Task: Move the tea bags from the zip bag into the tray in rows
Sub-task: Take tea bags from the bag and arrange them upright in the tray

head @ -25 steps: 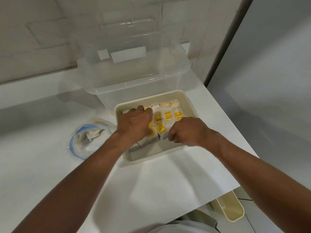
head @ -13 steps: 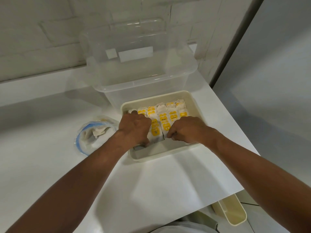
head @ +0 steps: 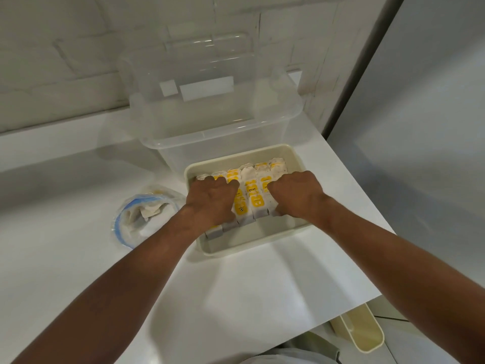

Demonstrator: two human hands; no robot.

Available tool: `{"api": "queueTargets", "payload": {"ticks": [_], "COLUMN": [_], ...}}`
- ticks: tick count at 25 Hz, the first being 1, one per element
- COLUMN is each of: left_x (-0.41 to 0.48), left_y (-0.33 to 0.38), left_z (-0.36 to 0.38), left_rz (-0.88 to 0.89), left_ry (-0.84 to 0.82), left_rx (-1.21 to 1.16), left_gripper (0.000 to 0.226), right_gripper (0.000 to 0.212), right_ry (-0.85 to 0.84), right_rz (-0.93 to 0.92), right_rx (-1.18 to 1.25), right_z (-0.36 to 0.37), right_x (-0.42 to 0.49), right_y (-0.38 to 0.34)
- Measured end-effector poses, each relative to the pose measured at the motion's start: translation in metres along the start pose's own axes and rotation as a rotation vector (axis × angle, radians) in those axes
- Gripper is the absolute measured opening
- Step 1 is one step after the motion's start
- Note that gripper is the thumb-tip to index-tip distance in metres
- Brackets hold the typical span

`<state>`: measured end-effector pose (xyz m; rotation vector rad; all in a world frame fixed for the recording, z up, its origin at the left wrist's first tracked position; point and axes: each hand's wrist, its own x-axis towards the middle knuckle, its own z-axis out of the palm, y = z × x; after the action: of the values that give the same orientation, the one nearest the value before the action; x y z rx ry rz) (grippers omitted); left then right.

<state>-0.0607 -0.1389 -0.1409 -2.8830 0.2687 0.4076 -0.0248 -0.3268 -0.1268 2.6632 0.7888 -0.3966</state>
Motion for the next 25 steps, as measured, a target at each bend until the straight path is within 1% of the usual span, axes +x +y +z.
{"api": "queueTargets", "payload": {"ticks": [3, 5, 7, 8, 10, 12, 14, 17, 19, 21, 25], "left_x": [0.000, 0.001, -0.001, -0.003, -0.008, -0.015, -0.024, -0.040, -0.055, -0.071, -0.099], "left_y": [0.004, 0.002, 0.001, 0.001, 0.000, -0.005, -0.012, -0.031, -0.051, -0.074, -0.116], "left_z": [0.000, 0.001, 0.001, -0.001, -0.004, -0.007, -0.011, -0.015, -0.014, -0.009, 0.017], "left_rz": [-0.017, -0.020, 0.008, 0.030, 0.079, 0.116, 0.118, 0.065, 0.027, -0.024, -0.131], "left_ry": [0.006, 0.007, 0.028, 0.060, 0.143, 0.161, 0.160, 0.223, 0.261, 0.286, 0.252], "left_rx": [0.048, 0.069, 0.012, -0.042, -0.191, -0.420, -0.630, -0.707, -0.733, -0.755, -0.772], "left_gripper": [0.065, 0.066, 0.064, 0.060, 0.051, 0.045, 0.041, 0.037, 0.034, 0.033, 0.027], "right_gripper": [0.039, 0.035, 0.034, 0.031, 0.021, 0.018, 0.017, 0.013, 0.011, 0.009, 0.010], "right_ry": [0.026, 0.047, 0.070, 0.091, 0.134, 0.168, 0.216, 0.256, 0.275, 0.291, 0.263], "right_rz": [0.013, 0.030, 0.033, 0.024, -0.023, -0.085, -0.124, -0.172, -0.216, -0.261, -0.338], "right_rx": [-0.006, -0.013, 0.030, 0.096, 0.331, 0.590, 0.797, 1.032, 1.094, 1.088, 1.056], "right_z": [0.010, 0.013, 0.012, 0.011, 0.010, 0.010, 0.010, 0.000, -0.013, -0.029, -0.058], "right_x": [0.006, 0.007, 0.007, 0.006, 0.004, 0.002, -0.001, -0.005, -0.005, -0.002, 0.003], "right_y": [-0.004, -0.005, -0.003, -0.002, 0.000, -0.001, -0.003, -0.013, -0.027, -0.047, -0.096]}}
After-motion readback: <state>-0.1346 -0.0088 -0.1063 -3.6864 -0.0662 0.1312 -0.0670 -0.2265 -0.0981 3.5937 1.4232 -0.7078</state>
